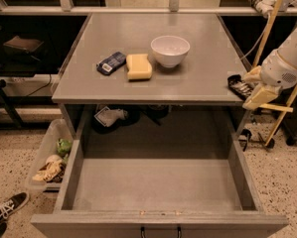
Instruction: Place rxbar chocolate into top drawer
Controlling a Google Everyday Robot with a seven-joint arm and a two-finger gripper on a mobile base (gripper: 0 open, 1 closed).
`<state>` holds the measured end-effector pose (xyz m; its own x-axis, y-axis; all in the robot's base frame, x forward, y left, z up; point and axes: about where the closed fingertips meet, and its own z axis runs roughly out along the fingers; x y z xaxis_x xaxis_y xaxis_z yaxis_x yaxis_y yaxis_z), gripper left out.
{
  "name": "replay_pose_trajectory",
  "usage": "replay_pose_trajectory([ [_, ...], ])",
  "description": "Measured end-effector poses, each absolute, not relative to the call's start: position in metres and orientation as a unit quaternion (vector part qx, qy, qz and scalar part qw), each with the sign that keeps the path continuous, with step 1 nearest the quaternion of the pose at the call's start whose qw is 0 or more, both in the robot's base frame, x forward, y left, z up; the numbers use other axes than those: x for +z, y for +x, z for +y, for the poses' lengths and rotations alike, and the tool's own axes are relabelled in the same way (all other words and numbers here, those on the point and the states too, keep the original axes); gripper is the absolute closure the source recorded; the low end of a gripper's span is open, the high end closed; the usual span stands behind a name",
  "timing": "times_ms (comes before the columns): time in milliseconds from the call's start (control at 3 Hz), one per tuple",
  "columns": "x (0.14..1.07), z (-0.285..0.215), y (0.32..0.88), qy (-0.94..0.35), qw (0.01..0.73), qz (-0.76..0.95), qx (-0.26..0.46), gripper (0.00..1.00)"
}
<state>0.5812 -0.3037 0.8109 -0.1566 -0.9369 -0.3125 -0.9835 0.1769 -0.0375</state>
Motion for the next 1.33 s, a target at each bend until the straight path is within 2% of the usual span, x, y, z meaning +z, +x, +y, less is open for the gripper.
replay_pose_trajectory([
  [333, 0.817, -0.304, 0.581, -0.636, 0.133, 0.755, 0.087, 0.88],
  [667, 0.820, -0.304, 0.581, -0.635, 0.133, 0.755, 0.087, 1.00],
  [1000, 0.839, -0.296, 0.567, -0.614, 0.140, 0.775, 0.054, 1.00],
  [1333, 0.874, -0.257, 0.516, -0.591, 0.138, 0.794, 0.029, 1.00],
])
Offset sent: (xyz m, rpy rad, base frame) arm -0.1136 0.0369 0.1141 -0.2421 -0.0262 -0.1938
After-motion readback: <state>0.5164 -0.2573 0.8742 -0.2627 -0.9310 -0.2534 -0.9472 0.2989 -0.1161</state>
